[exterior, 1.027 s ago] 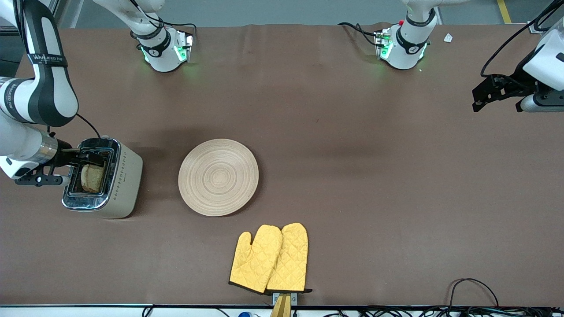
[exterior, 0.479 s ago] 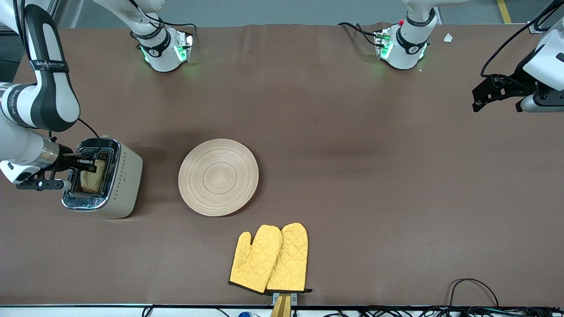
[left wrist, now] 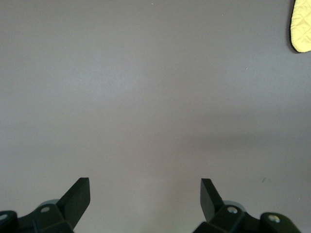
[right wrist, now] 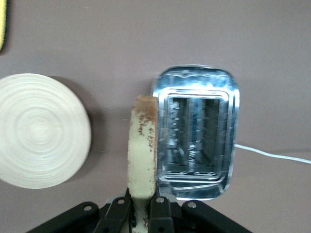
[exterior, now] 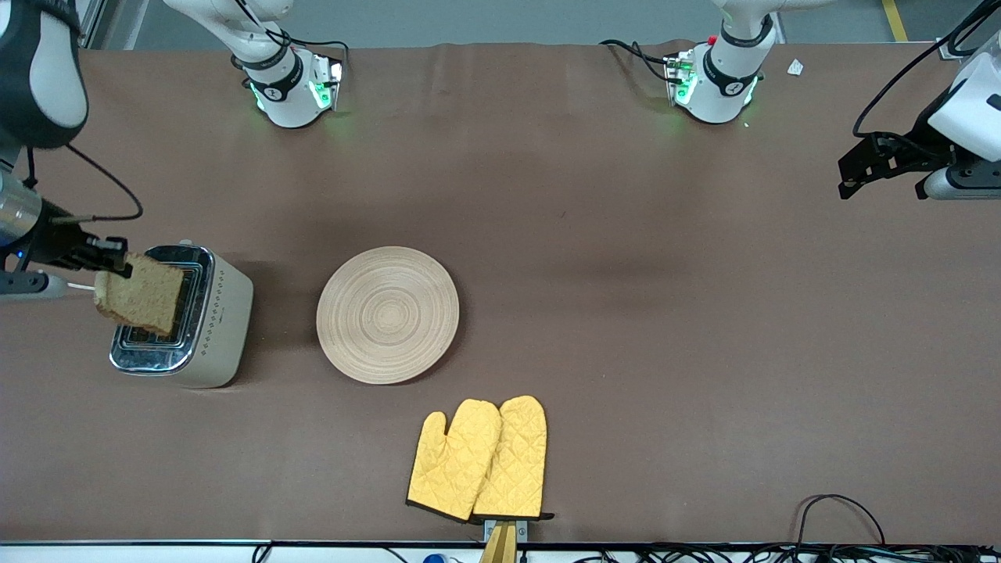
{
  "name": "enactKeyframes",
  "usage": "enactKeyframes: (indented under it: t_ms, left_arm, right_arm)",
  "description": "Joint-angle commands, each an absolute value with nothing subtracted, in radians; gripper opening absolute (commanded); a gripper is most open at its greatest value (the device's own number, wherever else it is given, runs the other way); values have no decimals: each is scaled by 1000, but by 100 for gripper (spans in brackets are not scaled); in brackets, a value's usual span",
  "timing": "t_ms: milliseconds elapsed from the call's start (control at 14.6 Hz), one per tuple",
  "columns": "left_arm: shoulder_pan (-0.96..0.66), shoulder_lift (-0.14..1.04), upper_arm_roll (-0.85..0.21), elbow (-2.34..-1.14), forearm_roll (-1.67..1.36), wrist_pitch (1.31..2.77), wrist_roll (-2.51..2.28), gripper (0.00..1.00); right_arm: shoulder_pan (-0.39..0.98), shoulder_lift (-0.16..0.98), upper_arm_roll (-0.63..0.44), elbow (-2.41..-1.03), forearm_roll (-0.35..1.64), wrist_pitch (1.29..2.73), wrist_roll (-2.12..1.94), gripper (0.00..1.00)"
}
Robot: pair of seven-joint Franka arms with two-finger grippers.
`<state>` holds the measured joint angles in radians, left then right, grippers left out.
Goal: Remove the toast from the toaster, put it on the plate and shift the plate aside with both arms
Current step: 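Carry the toast with the right gripper and lower it onto the plate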
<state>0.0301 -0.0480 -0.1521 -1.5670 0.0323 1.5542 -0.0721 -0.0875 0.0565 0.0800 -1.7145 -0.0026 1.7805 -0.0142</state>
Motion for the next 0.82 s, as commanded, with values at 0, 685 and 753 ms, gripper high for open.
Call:
enactKeyframes:
  t_ms: [0,685,753]
  left_arm:
    - [32,-40,-153,-1545,44,1537,-55,100]
    - [34,17,-155,-1554,17,1503,-49,100]
    - [35,40,-153,-1557,-30,1493,-28,100]
  right_arm:
    - [17,72,78,-1727,87,1798,151,0]
    - [267,278,80,-1922,500,2259,207,0]
    - [308,281,80,-1975,500,2326,207,0]
